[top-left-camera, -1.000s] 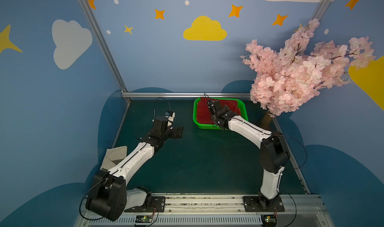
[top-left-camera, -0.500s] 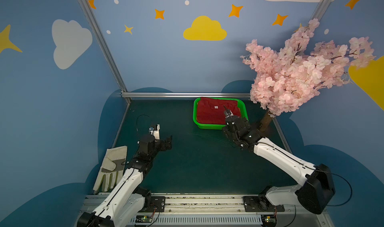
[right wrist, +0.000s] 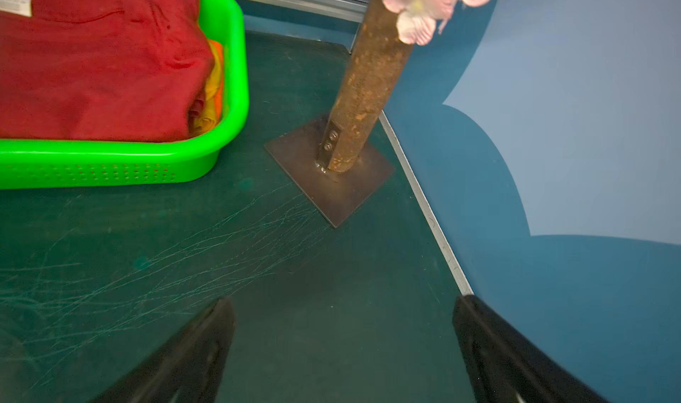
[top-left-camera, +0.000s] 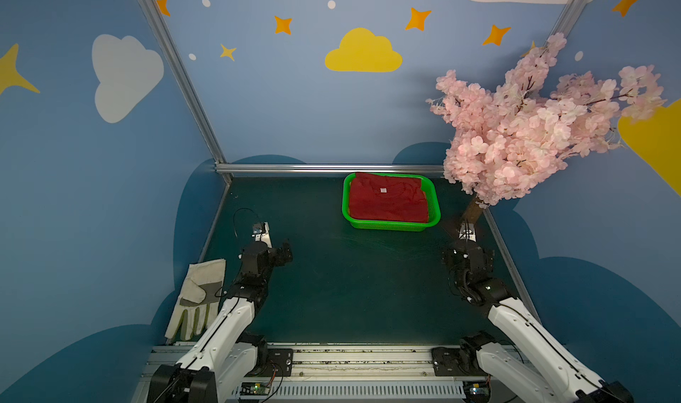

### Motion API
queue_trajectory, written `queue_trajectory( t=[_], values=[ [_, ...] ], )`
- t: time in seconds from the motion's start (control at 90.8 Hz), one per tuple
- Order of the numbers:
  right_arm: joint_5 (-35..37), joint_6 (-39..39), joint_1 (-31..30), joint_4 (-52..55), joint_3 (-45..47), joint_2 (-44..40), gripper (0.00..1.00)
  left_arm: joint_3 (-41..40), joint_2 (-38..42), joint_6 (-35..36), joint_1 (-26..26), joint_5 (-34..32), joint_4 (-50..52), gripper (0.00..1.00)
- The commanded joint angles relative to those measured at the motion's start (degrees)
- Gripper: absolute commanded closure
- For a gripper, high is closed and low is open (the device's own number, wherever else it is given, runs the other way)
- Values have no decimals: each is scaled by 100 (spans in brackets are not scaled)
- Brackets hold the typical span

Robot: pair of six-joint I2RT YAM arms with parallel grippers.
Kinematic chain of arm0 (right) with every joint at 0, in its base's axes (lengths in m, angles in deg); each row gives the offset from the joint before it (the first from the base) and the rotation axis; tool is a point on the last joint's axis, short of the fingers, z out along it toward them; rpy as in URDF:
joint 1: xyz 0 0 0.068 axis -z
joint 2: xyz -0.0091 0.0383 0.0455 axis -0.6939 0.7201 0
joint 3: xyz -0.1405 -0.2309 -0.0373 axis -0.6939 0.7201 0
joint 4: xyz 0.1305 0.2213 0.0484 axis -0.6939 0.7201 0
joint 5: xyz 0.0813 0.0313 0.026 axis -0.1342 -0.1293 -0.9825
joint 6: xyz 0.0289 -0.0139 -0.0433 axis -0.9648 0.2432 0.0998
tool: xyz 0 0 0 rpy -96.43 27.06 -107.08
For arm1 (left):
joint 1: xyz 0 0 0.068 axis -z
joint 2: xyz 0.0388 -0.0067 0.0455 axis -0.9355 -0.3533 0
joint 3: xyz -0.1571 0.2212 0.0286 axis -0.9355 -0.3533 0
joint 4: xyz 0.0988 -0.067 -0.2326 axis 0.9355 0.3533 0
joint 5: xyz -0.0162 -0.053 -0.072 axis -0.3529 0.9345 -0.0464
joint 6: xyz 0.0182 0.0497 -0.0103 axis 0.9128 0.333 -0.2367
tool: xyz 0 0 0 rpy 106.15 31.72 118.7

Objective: Put the folded t-shirts into the basket
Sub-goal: Reset both arms

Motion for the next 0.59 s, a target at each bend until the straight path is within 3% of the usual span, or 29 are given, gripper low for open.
queue_trajectory(
  t=[0.0, 0.209, 0.374, 0.463, 0.584],
  values=[
    [-270, -256, 320, -813, 286, 5, 3, 74, -328, 346, -56, -30, -621, 0],
    [-797, -357, 882, -1728, 551, 784, 3, -38, -1170, 878, -97, 91, -1692, 0],
    [-1116, 39, 1062, -2552, 597, 1615, 3, -80, -2256, 1098, -108, 392, -2885, 0],
    [-1065, -45, 1094, -2924, 556, 2069, 4, 166, -2416, 1238, -110, 442, -2592, 0],
    [-1157, 360, 1133, -3174, 421, 2373, 4, 229, -3093, 1240, -197, 706, -3275, 0]
  ],
)
